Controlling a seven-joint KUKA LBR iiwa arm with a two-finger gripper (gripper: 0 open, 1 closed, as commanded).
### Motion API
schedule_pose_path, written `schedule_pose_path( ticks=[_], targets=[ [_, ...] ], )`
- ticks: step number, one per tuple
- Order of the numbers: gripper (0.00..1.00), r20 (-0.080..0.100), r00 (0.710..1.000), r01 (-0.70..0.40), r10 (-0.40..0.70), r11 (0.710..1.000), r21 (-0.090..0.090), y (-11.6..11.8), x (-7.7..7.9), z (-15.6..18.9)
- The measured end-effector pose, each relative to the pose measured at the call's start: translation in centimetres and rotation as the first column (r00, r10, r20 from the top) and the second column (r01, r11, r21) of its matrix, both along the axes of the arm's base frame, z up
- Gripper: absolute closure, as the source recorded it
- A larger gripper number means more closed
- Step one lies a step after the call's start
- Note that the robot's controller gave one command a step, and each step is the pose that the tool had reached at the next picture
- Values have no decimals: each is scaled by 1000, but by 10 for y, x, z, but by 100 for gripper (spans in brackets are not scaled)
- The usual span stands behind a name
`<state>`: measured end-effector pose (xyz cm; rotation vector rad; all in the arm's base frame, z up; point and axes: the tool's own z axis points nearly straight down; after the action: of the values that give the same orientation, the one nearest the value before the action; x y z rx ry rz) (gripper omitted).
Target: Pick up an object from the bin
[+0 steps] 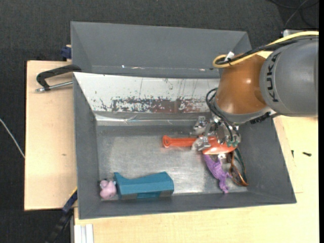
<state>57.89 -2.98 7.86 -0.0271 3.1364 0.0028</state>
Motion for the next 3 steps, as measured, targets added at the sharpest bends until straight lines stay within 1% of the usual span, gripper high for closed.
schedule_pose_path(
  ticks=[2, 3],
  targets=[
    [100, -2, 1000, 0, 0, 1000, 0, 0, -1, 3],
    [100, -8, 1000, 0, 0, 1000, 0, 0, -2, 14]
  ],
)
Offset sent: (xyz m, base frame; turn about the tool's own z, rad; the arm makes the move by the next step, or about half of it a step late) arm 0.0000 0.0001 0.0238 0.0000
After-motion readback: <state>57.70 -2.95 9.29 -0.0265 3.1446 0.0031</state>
